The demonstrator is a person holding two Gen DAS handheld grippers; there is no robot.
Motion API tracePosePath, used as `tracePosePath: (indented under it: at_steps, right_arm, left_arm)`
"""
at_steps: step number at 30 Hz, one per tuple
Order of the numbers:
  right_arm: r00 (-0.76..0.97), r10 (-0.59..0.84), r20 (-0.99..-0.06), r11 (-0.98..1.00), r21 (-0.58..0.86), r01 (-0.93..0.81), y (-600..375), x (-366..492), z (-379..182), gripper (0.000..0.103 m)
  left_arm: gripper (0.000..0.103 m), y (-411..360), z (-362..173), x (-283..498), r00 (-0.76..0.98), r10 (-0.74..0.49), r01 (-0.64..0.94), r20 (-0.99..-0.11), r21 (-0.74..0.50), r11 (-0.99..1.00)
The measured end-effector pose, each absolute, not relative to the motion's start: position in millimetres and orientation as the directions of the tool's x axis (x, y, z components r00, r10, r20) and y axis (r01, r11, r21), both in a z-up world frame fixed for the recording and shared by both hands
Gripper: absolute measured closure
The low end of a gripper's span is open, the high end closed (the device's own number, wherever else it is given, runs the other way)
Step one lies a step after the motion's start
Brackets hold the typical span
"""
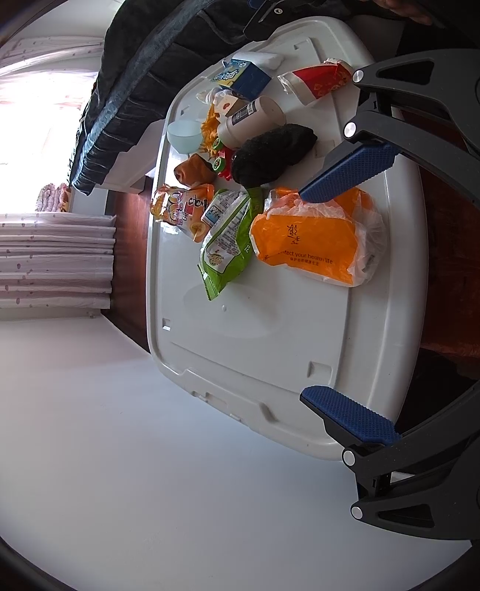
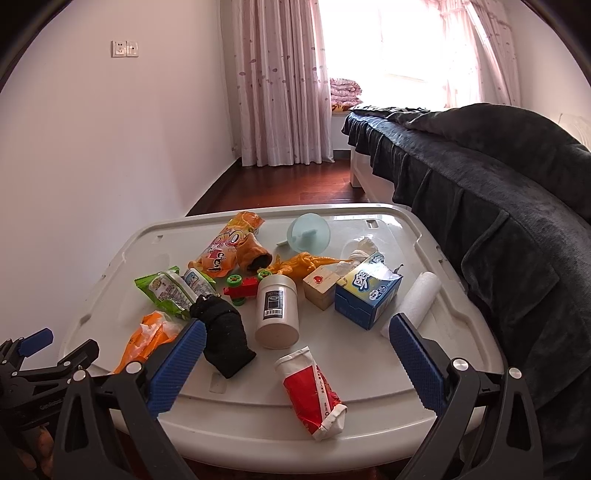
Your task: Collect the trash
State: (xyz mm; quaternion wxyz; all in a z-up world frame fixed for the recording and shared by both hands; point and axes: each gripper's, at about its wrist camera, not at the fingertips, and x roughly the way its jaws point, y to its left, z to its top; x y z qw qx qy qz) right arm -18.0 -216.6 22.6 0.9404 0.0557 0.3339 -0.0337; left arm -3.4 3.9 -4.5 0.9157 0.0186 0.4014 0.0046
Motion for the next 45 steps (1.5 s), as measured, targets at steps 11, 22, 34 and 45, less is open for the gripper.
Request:
tracePosePath:
  at_steps: [11,22,34,45]
  right_arm:
    - [0.772,-0.022,-0.635,0.992,0.082,0.095,-214.2,-17.2,21.1,0.005]
    - [0.771,-0.018,-0.637,0.992,0.085,0.093,-212.9,-16.9,20.3,0.005]
    - [0.771,-0.017,-0.637,0.992,0.086,0.093,-212.7,-17.0,20.1,0.005]
    - [0.771,-0.018,-0.637,0.992,0.086,0.094,-213.7,-17.1,20.4,0.005]
  left_arm:
    - [0.006,2.7,-5.4,-3.6,0.675,0.024,0.006,-0.738,0.039,0.999]
    - [0.006,2.3,-6.3,-3.8,0.675,0.023,0.007,-0.738,0.038,0.999]
    - [0.006,2.5,-6.1,-3.6,0.674,0.023,0.008,-0.739,0.038,0.999]
    - [0.006,2.2,-6.4,-3.7,0.674,0.024,0.008,-0.739,0.039,0.999]
